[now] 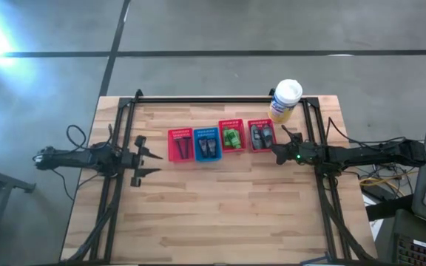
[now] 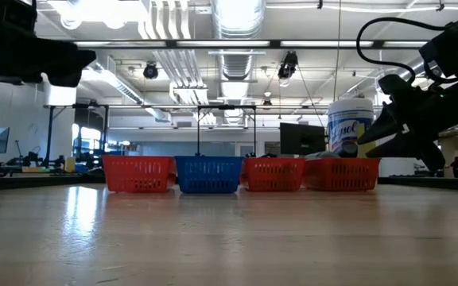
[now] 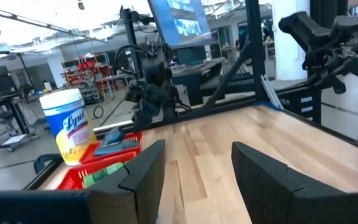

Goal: Pick & Place Travel size toiletries
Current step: Return to Home Position

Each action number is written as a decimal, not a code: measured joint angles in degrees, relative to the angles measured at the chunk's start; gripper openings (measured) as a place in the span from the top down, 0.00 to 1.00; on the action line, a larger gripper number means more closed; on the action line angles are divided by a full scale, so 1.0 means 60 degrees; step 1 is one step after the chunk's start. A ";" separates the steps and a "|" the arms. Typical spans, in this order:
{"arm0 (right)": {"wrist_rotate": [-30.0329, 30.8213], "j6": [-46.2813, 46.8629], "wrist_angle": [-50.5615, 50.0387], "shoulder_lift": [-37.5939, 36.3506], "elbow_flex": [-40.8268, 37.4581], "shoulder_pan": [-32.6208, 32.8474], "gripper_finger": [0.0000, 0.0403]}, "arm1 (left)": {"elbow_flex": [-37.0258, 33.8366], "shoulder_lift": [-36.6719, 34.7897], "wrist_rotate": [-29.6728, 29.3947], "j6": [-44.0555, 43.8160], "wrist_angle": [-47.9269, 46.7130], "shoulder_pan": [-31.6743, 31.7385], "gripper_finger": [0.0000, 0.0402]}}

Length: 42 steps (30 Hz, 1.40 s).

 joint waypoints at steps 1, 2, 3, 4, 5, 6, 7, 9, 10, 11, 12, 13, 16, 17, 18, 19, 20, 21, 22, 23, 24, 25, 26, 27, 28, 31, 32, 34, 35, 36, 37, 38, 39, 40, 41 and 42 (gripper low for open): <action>0.0000 -0.0001 0.0000 0.0000 0.0000 0.0000 0.57 | -0.0002 0.0004 0.0006 -0.0002 -0.0023 0.0002 0.53; 0.0000 -0.0020 0.0000 0.0000 0.0000 0.0000 0.56 | -0.0002 0.0013 0.0006 -0.0002 -0.0053 0.0002 0.53; 0.0004 -0.0022 0.0000 0.0000 0.0000 0.0000 0.56 | -0.0002 0.0048 0.0006 -0.0002 -0.0050 0.0002 0.53; 0.0004 -0.0005 0.0001 0.0000 0.0000 0.0000 0.55 | -0.0002 0.0058 0.0009 -0.0002 -0.0064 0.0006 0.53; 0.0004 -0.0001 0.0000 0.0000 0.0000 0.0000 0.55 | -0.0002 0.0065 0.0009 -0.0002 -0.0093 0.0006 0.53; 0.0004 -0.0010 0.0000 0.0000 0.0000 0.0000 0.54 | -0.0002 0.0082 0.0012 -0.0002 -0.0110 0.0006 0.53; 0.0004 -0.0023 0.0000 0.0000 0.0000 0.0000 0.54 | -0.0006 0.0088 0.0013 -0.0006 -0.0109 0.0008 0.53; 0.0004 0.0002 0.0000 0.0000 0.0003 0.0000 0.53 | -0.0002 0.0095 0.0013 -0.0006 -0.0097 0.0009 0.53; 0.0004 -0.0008 0.0004 0.0000 0.0004 0.0000 0.53 | 0.0002 0.0095 0.0017 -0.0009 -0.0104 0.0009 0.53; 0.0004 -0.0027 0.0000 0.0000 0.0004 0.0000 0.52 | 0.0005 0.0095 0.0017 -0.0009 -0.0104 0.0009 0.53; 0.0004 -0.0020 0.0000 0.0000 0.0004 0.0000 0.52 | 0.0012 0.0095 0.0017 -0.0013 -0.0100 0.0009 0.53; 0.0004 0.0000 0.0000 0.0000 0.0004 0.0000 0.52 | 0.0016 0.0095 0.0017 -0.0013 -0.0097 0.0009 0.53; 0.0004 -0.0021 0.0004 0.0000 0.0004 0.0000 0.51 | 0.0024 0.0095 0.0017 -0.0017 -0.0096 0.0009 0.53; 0.0004 -0.0003 0.0004 0.0000 0.0004 0.0000 0.51 | 0.0024 0.0095 0.0019 -0.0018 -0.0097 0.0009 0.53; 0.0004 -0.0001 0.0004 0.0000 0.0004 0.0000 0.50 | 0.0024 0.0095 0.0020 -0.0017 -0.0099 0.0009 0.53; 0.0004 -0.0013 0.0004 0.0000 0.0004 0.0000 0.50 | 0.0024 0.0096 0.0020 -0.0019 -0.0097 0.0009 0.53; 0.0004 -0.0023 0.0004 0.0000 0.0007 0.0000 0.50 | 0.0027 0.0107 0.0020 -0.0017 -0.0097 0.0009 0.53; 0.0004 -0.0013 0.0004 0.0000 0.0007 0.0000 0.50 | 0.0027 0.0117 0.0020 -0.0017 -0.0097 0.0009 0.53; 0.0004 0.0002 0.0002 0.0000 0.0007 0.0000 0.50 | 0.0027 0.0117 0.0020 -0.0020 -0.0097 0.0009 0.53; 0.0004 -0.0010 -0.0003 -0.0005 0.0007 0.0000 0.50 | 0.0027 0.0117 0.0020 -0.0017 -0.0097 0.0009 0.53; -0.0001 -0.0035 -0.0043 -0.0052 0.0009 0.0000 0.51 | 0.0027 0.0117 0.0020 -0.0018 -0.0097 0.0009 0.53; -0.0007 -0.0149 -0.0128 -0.0153 0.0011 0.0000 0.51 | 0.0027 0.0117 0.0020 -0.0017 -0.0097 0.0009 0.53; -0.0011 -0.0313 -0.0220 -0.0353 0.0007 0.0000 0.52 | 0.0027 0.0120 0.0020 -0.0018 -0.0097 0.0009 0.53; -0.0009 -0.0372 -0.0241 -0.0623 0.0004 0.0007 0.53 | 0.0031 0.0120 0.0020 -0.0017 -0.0096 0.0009 0.53; 0.0017 -0.0407 -0.0208 -0.0928 0.0005 0.0065 0.53 | 0.0031 0.0120 0.0020 -0.0018 -0.0095 0.0009 0.53; -0.0035 -0.1450 -0.0218 -0.2172 0.0007 0.0308 0.55 | 0.0031 0.0120 0.0024 -0.0019 -0.0097 0.0009 0.53; -0.0192 -0.2085 -0.0177 -0.2670 0.0007 0.0391 0.56 | 0.0031 0.0120 0.0020 -0.0020 -0.0093 0.0009 0.53; -0.0769 -0.3500 -0.0038 -0.3536 0.0014 0.0499 0.57 | 0.0031 0.0120 0.0020 -0.0020 -0.0100 0.0009 0.53; -0.1125 -0.4204 -0.0020 -0.3923 0.0015 0.0536 0.58 | 0.0031 0.0120 0.0024 -0.0020 -0.0094 0.0009 0.53; -0.1419 -0.4809 -0.0037 -0.4268 0.0015 0.0552 0.59 | 0.0031 0.0120 0.0024 -0.0019 -0.0095 0.0009 0.53; -0.1646 -0.5307 -0.0039 -0.4574 0.0015 0.0577 0.59 | 0.0031 0.0120 0.0024 -0.0019 -0.0097 0.0009 0.53; -0.1841 -0.5701 -0.0031 -0.4809 0.0015 0.0590 0.60 | 0.0032 0.0120 0.0023 -0.0020 -0.0096 0.0009 0.53; -0.1987 -0.5959 -0.0018 -0.5010 0.0015 0.0590 0.61 | 0.0034 0.0120 0.0022 -0.0019 -0.0093 0.0009 0.53; -0.2051 -0.6114 -0.0031 -0.5184 0.0015 0.0590 0.61 | 0.0034 0.0120 0.0024 -0.0020 -0.0094 0.0009 0.53; -0.2051 -0.6206 -0.0071 -0.5332 0.0015 0.0590 0.62 | 0.0034 0.0120 0.0024 -0.0020 -0.0097 0.0009 0.53; -0.2051 -0.6265 -0.0111 -0.5459 0.0015 0.0590 0.63 | 0.0034 0.0120 0.0024 -0.0020 -0.0097 0.0009 0.53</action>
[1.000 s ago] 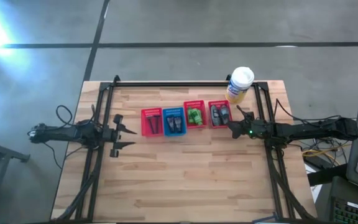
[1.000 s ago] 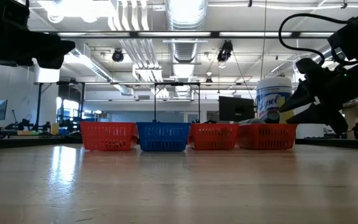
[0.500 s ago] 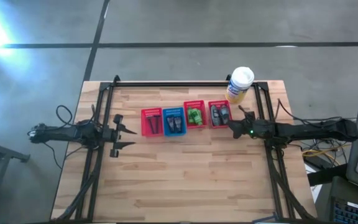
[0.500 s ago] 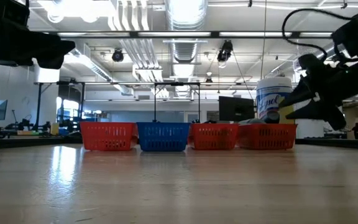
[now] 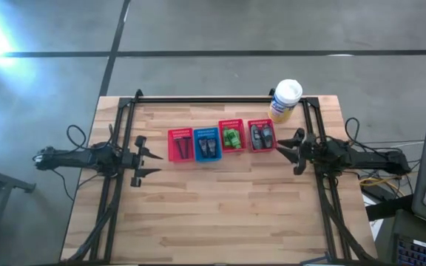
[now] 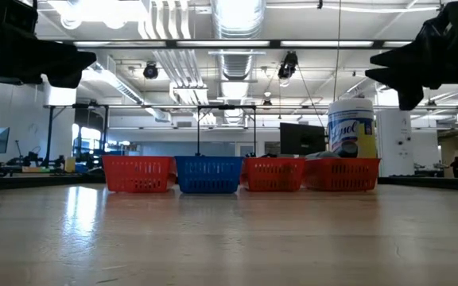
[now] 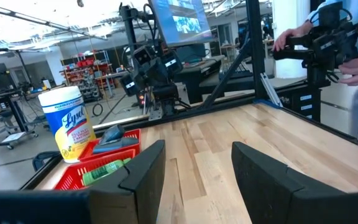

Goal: Pick & Place Travel size toiletries
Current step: Return to Home Position

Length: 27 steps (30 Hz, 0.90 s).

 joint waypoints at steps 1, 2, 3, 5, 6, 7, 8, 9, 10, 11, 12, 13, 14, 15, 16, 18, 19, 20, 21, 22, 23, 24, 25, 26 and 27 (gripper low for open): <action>-0.0023 -0.0058 -0.0079 -0.0152 -0.0004 0.0000 0.63 | 0.0000 0.0000 -0.0003 0.0000 0.0000 0.0000 0.53; -0.0095 -0.0139 -0.0199 -0.0249 -0.0003 0.0000 0.64 | 0.0000 0.0000 -0.0003 0.0001 0.0001 0.0000 0.53; -0.0228 -0.0282 -0.0249 -0.0255 -0.0002 0.0000 0.65 | 0.0000 0.0000 0.0000 0.0000 0.0002 0.0000 0.53; -0.0711 -0.0669 -0.0344 -0.0245 -0.0006 0.0011 0.66 | 0.0004 0.0000 0.0000 0.0000 0.0000 0.0000 0.53; -0.0972 -0.0894 -0.0379 -0.0238 -0.0015 0.0051 0.67 | 0.0004 0.0007 0.0000 0.0001 0.0001 0.0000 0.53; -0.1239 -0.1078 -0.0359 -0.0246 -0.0014 0.0077 0.67 | 0.0004 0.0015 -0.0002 0.0002 0.0005 0.0000 0.53; -0.1512 -0.1290 -0.0357 -0.0253 -0.0011 0.0115 0.68 | 0.0004 0.0015 0.0000 0.0000 -0.0004 0.0000 0.53; -0.1835 -0.1510 -0.0362 -0.0253 -0.0011 0.0138 0.69 | 0.0004 0.0018 0.0000 0.0000 0.0000 0.0000 0.53; -0.2085 -0.1739 -0.0384 -0.0253 -0.0011 0.0157 0.69 | 0.0004 0.0032 0.0000 0.0000 0.0003 0.0000 0.53; -0.2322 -0.1931 -0.0436 -0.0248 -0.0011 0.0177 0.70 | 0.0004 0.0033 0.0000 0.0001 -0.0002 0.0000 0.53; -0.2513 -0.2050 -0.0465 -0.0247 -0.0011 0.0178 0.71 | 0.0004 0.0033 0.0000 0.0000 -0.0001 0.0000 0.53; -0.2654 -0.2080 -0.0462 -0.0250 -0.0011 0.0178 0.71 | 0.0004 0.0033 0.0000 0.0000 0.0000 0.0000 0.53; -0.2716 -0.2085 -0.0460 -0.0253 -0.0011 0.0178 0.72 | 0.0004 0.0033 0.0000 0.0000 0.0000 0.0000 0.53; -0.2749 -0.2038 -0.0447 -0.0249 -0.0011 0.0182 0.72 | 0.0004 0.0033 0.0000 0.0000 -0.0001 0.0000 0.53; -0.2754 -0.1946 -0.0446 -0.0225 -0.0011 0.0182 0.73 | 0.0004 0.0033 0.0000 0.0000 0.0000 0.0000 0.53; -0.2774 -0.1617 -0.0447 -0.0170 -0.0011 0.0182 0.75 | 0.0004 0.0033 0.0000 0.0000 0.0000 0.0000 0.53; -0.2777 -0.1451 -0.0456 -0.0164 -0.0011 0.0182 0.75 | 0.0004 0.0029 0.0000 0.0000 0.0000 0.0000 0.53; -0.2779 -0.1281 -0.0456 -0.0155 -0.0011 0.0182 0.76 | 0.0004 0.0029 0.0000 0.0000 0.0000 0.0000 0.53; -0.2779 -0.1115 -0.0453 -0.0131 -0.0011 0.0182 0.77 | 0.0004 0.0029 0.0000 0.0002 0.0000 0.0000 0.53; -0.2779 -0.0946 -0.0450 -0.0100 -0.0011 0.0182 0.78 | 0.0005 0.0029 0.0000 0.0000 0.0000 0.0000 0.53; -0.2779 -0.0816 -0.0460 -0.0096 -0.0011 0.0182 0.79 | 0.0007 0.0029 0.0000 0.0000 0.0000 0.0000 0.53; -0.2779 -0.0768 -0.0468 -0.0096 -0.0011 0.0182 0.79 | 0.0007 0.0029 0.0000 0.0001 0.0000 0.0000 0.53; -0.2779 -0.0770 -0.0459 -0.0098 -0.0011 0.0182 0.80 | 0.0007 0.0029 0.0000 0.0000 0.0000 0.0000 0.53; -0.2779 -0.0800 -0.0454 -0.0100 -0.0011 0.0182 0.81 | 0.0007 0.0029 0.0000 0.0000 0.0000 0.0000 0.53; -0.2778 -0.0807 -0.0450 -0.0106 -0.0011 0.0182 0.82 | 0.0007 0.0029 0.0000 0.0000 -0.0004 0.0000 0.53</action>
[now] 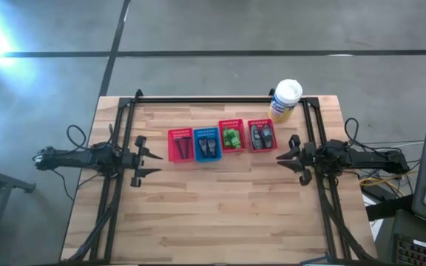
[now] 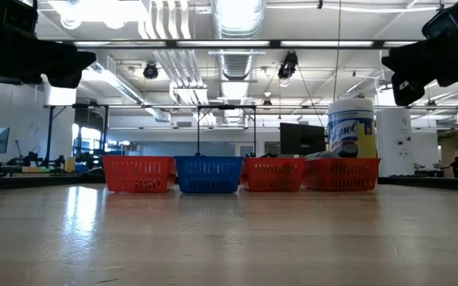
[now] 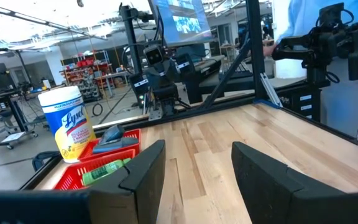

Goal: Pick & Place Travel size toiletries
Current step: Return to Home Position

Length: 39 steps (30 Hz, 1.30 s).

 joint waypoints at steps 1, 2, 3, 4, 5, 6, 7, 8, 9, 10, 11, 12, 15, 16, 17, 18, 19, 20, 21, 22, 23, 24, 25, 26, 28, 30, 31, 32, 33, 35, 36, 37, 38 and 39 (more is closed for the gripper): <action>0.0001 0.0005 -0.0008 -0.0001 0.0000 0.0000 0.83 | 0.0000 0.0000 0.0000 0.0000 0.0004 0.0000 0.53; 0.0002 0.0007 -0.0011 -0.0001 0.0000 0.0000 0.83 | 0.0000 0.0000 0.0000 0.0000 0.0004 0.0000 0.53; 0.0002 0.0004 -0.0010 0.0002 0.0000 0.0000 0.84 | 0.0000 0.0000 0.0000 0.0000 0.0000 0.0000 0.53; 0.0002 -0.0001 -0.0005 0.0000 0.0000 0.0000 0.85 | 0.0000 0.0000 0.0000 0.0000 0.0002 0.0000 0.53; 0.0002 -0.0004 -0.0004 -0.0001 0.0000 0.0000 0.85 | 0.0000 0.0000 0.0000 0.0000 0.0004 0.0000 0.53; 0.0002 -0.0017 -0.0007 0.0002 0.0000 0.0000 0.86 | 0.0000 0.0000 0.0000 0.0003 0.0003 0.0000 0.53; 0.0004 -0.0012 -0.0010 0.0002 0.0000 0.0000 0.86 | 0.0000 0.0000 0.0000 0.0000 0.0000 0.0000 0.53; 0.0003 -0.0007 -0.0008 0.0002 0.0000 0.0000 0.87 | 0.0000 0.0000 0.0000 0.0000 0.0004 0.0000 0.53; 0.0005 -0.0011 -0.0007 0.0002 0.0000 0.0000 0.87 | 0.0000 0.0000 0.0000 0.0000 0.0004 0.0000 0.53; 0.0006 -0.0020 -0.0004 0.0002 0.0000 0.0000 0.88 | 0.0000 0.0000 0.0000 0.0000 0.0001 0.0000 0.53; 0.0006 -0.0025 -0.0004 0.0002 0.0000 0.0000 0.88 | 0.0000 0.0000 0.0000 0.0002 0.0002 0.0000 0.53; 0.0006 -0.0021 -0.0007 0.0002 0.0000 0.0000 0.88 | 0.0000 0.0000 0.0000 0.0002 0.0004 0.0000 0.53; 0.0010 -0.0025 -0.0004 0.0002 0.0000 0.0000 0.89 | 0.0000 0.0000 0.0000 0.0001 0.0001 -0.0003 0.53; 0.0010 -0.0022 -0.0004 0.0002 0.0000 0.0000 0.89 | 0.0002 0.0000 0.0000 0.0000 0.0004 0.0000 0.53; 0.0012 -0.0020 -0.0006 0.0002 0.0000 0.0000 0.89 | 0.0004 0.0000 0.0000 0.0004 0.0004 0.0000 0.53; 0.0015 -0.0010 -0.0007 0.0002 0.0000 0.0000 0.89 | 0.0004 0.0000 -0.0003 0.0000 0.0003 0.0000 0.53; 0.0017 -0.0011 -0.0007 0.0002 0.0000 0.0000 0.88 | 0.0004 0.0000 -0.0003 0.0000 0.0004 0.0000 0.53; 0.0021 -0.0019 -0.0005 0.0002 0.0000 0.0000 0.88 | 0.0004 0.0000 0.0000 0.0000 0.0002 0.0000 0.53; 0.0028 -0.0022 -0.0004 0.0002 0.0000 0.0000 0.87 | 0.0004 0.0000 0.0000 0.0000 0.0001 0.0000 0.53; 0.0031 -0.0018 -0.0004 0.0002 0.0000 0.0000 0.87 | 0.0004 0.0000 0.0000 0.0004 0.0002 0.0000 0.53; 0.0031 0.0000 -0.0007 0.0002 0.0000 0.0000 0.86 | 0.0004 0.0000 0.0000 0.0000 0.0004 0.0000 0.53; 0.0030 -0.0001 -0.0007 0.0002 0.0000 0.0000 0.85 | 0.0004 0.0000 0.0000 0.0003 0.0001 0.0000 0.53; 0.0030 -0.0008 -0.0007 0.0002 0.0000 0.0000 0.85 | 0.0004 0.0000 0.0000 0.0000 0.0004 0.0000 0.53; 0.0031 -0.0018 -0.0004 0.0002 0.0000 0.0000 0.84 | 0.0004 0.0000 0.0000 0.0000 0.0004 0.0000 0.53; 0.0030 -0.0022 -0.0006 0.0002 0.0000 0.0000 0.82 | 0.0004 0.0000 0.0000 0.0003 0.0003 -0.0001 0.53; 0.0029 -0.0022 -0.0007 0.0002 0.0000 0.0000 0.81 | 0.0004 0.0000 0.0000 0.0003 0.0004 0.0000 0.53; 0.0028 -0.0022 -0.0004 0.0002 0.0000 0.0000 0.80 | 0.0004 0.0000 0.0000 0.0001 0.0001 -0.0001 0.53; 0.0028 -0.0025 -0.0004 0.0002 0.0000 0.0000 0.79 | 0.0004 0.0000 0.0000 0.0004 0.0003 0.0000 0.53; 0.0028 -0.0022 -0.0007 0.0002 0.0000 0.0000 0.78 | 0.0004 0.0000 0.0000 0.0004 0.0004 0.0000 0.53; 0.0028 -0.0022 -0.0007 0.0002 0.0000 0.0000 0.77 | 0.0004 0.0000 0.0000 0.0002 0.0004 0.0000 0.53; 0.0028 -0.0022 -0.0005 0.0002 0.0000 0.0000 0.77 | 0.0004 0.0000 0.0000 0.0004 0.0004 0.0000 0.53; 0.0028 -0.0022 -0.0005 0.0002 0.0000 0.0000 0.76 | 0.0004 0.0000 0.0000 0.0002 0.0003 0.0000 0.53; 0.0028 -0.0013 -0.0007 0.0002 0.0000 0.0000 0.75 | 0.0004 -0.0001 0.0000 0.0002 0.0002 -0.0001 0.53; 0.0028 -0.0012 -0.0007 0.0002 0.0000 0.0000 0.75 | 0.0004 -0.0003 0.0000 0.0004 0.0003 0.0000 0.53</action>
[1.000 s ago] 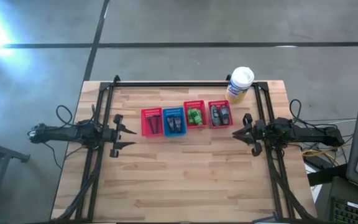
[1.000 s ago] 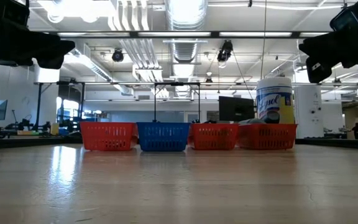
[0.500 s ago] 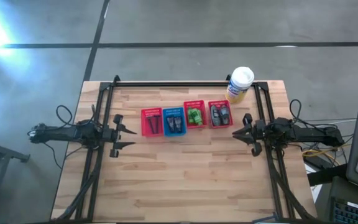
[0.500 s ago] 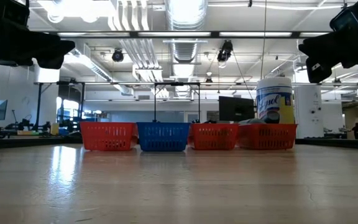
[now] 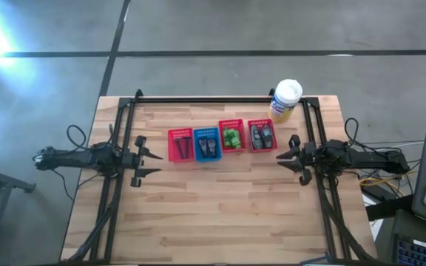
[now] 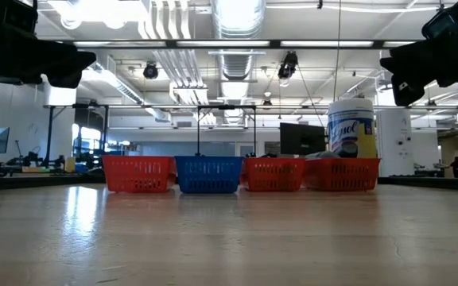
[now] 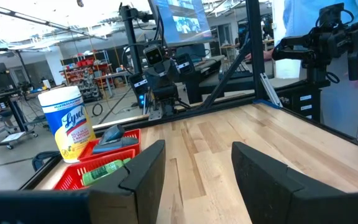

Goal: Pick & Place Travel size toiletries
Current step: Return to Home Position

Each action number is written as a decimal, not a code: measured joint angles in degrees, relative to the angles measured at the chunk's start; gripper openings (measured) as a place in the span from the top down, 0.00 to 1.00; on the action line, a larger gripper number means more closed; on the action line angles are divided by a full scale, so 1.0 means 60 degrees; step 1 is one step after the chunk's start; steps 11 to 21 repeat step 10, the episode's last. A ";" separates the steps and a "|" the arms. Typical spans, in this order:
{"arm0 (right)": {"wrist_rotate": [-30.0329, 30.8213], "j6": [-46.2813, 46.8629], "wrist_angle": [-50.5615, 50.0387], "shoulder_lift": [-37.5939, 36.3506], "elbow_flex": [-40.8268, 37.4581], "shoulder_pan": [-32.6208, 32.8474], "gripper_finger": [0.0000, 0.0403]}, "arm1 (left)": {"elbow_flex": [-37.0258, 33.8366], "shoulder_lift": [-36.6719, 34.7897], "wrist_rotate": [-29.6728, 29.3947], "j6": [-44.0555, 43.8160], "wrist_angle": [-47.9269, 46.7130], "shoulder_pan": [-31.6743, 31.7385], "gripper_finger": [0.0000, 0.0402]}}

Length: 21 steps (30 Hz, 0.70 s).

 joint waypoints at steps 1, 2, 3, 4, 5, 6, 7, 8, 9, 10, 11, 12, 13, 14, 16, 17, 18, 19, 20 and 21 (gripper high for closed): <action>0.0000 -0.0004 0.0000 0.0000 0.0000 0.0000 0.74 | 0.0000 0.0003 0.0000 -0.0002 -0.0001 -0.0002 0.53; 0.0000 -0.0010 0.0000 0.0000 0.0000 0.0000 0.74 | 0.0000 -0.0001 0.0000 -0.0003 0.0001 -0.0003 0.53; 0.0000 -0.0006 0.0004 0.0000 0.0000 0.0000 0.73 | 0.0000 0.0003 0.0000 0.0000 0.0001 0.0000 0.53; 0.0000 0.0007 0.0000 0.0000 0.0000 0.0000 0.73 | 0.0000 -0.0001 0.0000 -0.0003 0.0001 -0.0003 0.53; -0.0002 0.0012 0.0000 0.0000 0.0000 0.0000 0.72 | 0.0000 0.0003 0.0000 -0.0004 -0.0002 0.0000 0.53; -0.0004 0.0006 0.0000 0.0000 0.0000 0.0000 0.72 | 0.0000 0.0001 0.0000 -0.0002 0.0001 0.0000 0.53; -0.0004 -0.0004 0.0000 0.0000 0.0000 0.0000 0.71 | 0.0000 -0.0001 0.0000 -0.0002 -0.0001 0.0000 0.53; -0.0004 -0.0006 0.0002 0.0000 0.0000 0.0000 0.71 | 0.0000 0.0003 0.0000 -0.0001 0.0000 -0.0003 0.53; -0.0004 -0.0008 0.0004 0.0000 0.0000 0.0000 0.70 | 0.0000 0.0000 0.0000 -0.0002 -0.0001 -0.0001 0.53; -0.0004 -0.0010 0.0000 0.0000 0.0000 0.0000 0.70 | 0.0000 0.0000 0.0000 -0.0003 -0.0002 0.0000 0.53; -0.0004 -0.0010 0.0000 0.0000 0.0000 0.0000 0.70 | 0.0000 0.0000 0.0000 -0.0003 -0.0002 0.0000 0.53; -0.0004 -0.0010 0.0000 0.0000 0.0000 0.0000 0.70 | 0.0000 0.0000 0.0000 -0.0003 -0.0002 0.0000 0.53; -0.0004 -0.0010 0.0000 0.0000 0.0000 0.0000 0.70 | 0.0000 0.0000 0.0000 -0.0003 -0.0002 0.0000 0.53; -0.0004 -0.0010 0.0000 0.0000 0.0000 0.0000 0.70 | 0.0000 0.0000 0.0000 -0.0003 -0.0002 0.0000 0.53; -0.0004 -0.0010 0.0000 0.0000 0.0000 0.0000 0.70 | 0.0000 0.0000 0.0000 -0.0003 -0.0002 0.0000 0.53; -0.0004 -0.0010 0.0000 0.0000 0.0000 0.0000 0.70 | 0.0000 0.0000 0.0000 -0.0003 -0.0002 0.0000 0.53; -0.0004 -0.0010 0.0000 0.0000 0.0000 0.0000 0.70 | 0.0000 0.0000 0.0000 -0.0003 -0.0002 0.0000 0.53; -0.0004 -0.0010 0.0000 0.0000 0.0000 0.0000 0.70 | 0.0000 0.0000 0.0000 -0.0003 -0.0002 0.0000 0.53; -0.0004 -0.0010 0.0000 0.0000 0.0000 0.0000 0.70 | 0.0000 0.0000 0.0000 -0.0003 -0.0002 0.0000 0.53; -0.0004 -0.0010 0.0000 0.0000 0.0000 0.0000 0.70 | 0.0000 0.0000 0.0000 -0.0003 -0.0002 0.0000 0.53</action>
